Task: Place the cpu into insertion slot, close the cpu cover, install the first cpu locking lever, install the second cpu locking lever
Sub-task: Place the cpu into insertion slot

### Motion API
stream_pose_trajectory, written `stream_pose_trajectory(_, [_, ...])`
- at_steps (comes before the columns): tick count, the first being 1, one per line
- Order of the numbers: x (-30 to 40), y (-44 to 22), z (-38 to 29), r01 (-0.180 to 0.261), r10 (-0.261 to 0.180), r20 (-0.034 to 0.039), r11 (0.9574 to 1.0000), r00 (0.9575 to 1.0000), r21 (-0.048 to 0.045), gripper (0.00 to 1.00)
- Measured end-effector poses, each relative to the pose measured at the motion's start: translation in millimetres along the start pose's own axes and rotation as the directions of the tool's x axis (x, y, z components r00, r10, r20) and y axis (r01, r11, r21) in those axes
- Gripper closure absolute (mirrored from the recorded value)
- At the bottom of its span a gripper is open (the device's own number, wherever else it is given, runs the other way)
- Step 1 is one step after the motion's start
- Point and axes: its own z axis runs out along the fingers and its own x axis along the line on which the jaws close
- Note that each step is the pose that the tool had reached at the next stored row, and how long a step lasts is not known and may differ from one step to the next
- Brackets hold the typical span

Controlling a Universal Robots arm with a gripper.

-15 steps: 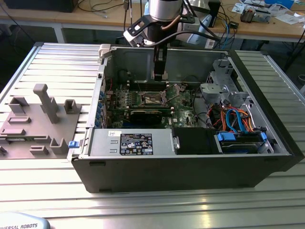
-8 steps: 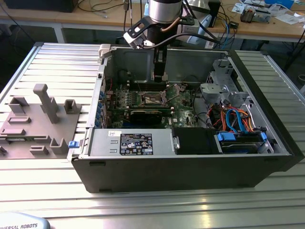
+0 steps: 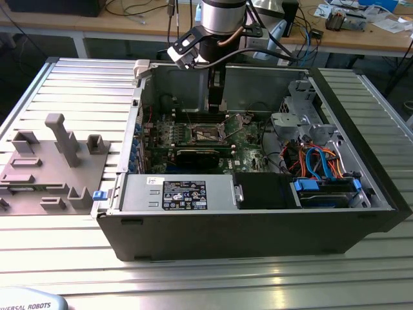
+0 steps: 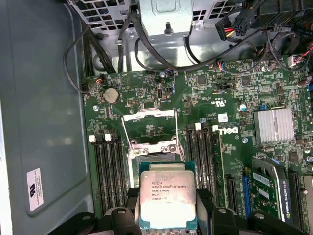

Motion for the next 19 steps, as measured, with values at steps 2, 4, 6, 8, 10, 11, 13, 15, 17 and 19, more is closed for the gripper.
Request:
stream_pose_trajectory(2, [0.0,0.0,0.1,0.000,0.000,-0.0001,1.0000,1.0000,0.0000,0.46])
stream_pose_trajectory(4, [0.0,-0.1,2.4,0.000,0.000,0.0000,1.0000,1.0000,0.0001,0.46])
stream_pose_trajectory(6, [-0.1,-0.1,4.8,0.000,0.000,-0.0001,1.0000,1.0000,0.0000,0.46])
stream_pose_trajectory(8, [-0.1,-0.1,4.8,0.000,0.000,0.0000,1.0000,1.0000,0.0000,0.46])
stream_pose_trajectory(10, [-0.1,-0.1,6.5,0.000,0.000,0.0000,1.0000,1.0000,0.0000,0.46])
stream_pose_trajectory(11, [-0.1,-0.2,8.1,0.000,0.000,0.0000,1.0000,1.0000,0.0000,0.46])
stream_pose_trajectory(13, [-0.1,-0.2,8.2,0.000,0.000,-0.0001,1.0000,1.0000,0.0000,0.46])
stream_pose_trajectory(15, [-0.1,-0.2,8.9,0.000,0.000,0.0000,1.0000,1.0000,0.0001,0.46])
stream_pose_trajectory(17, [-0.2,-0.2,9.5,0.000,0.000,0.0000,1.0000,1.0000,0.0000,0.46])
stream_pose_trajectory(19, [-0.3,-0.4,17.6,0.000,0.000,-0.0001,1.0000,1.0000,0.0000,0.46])
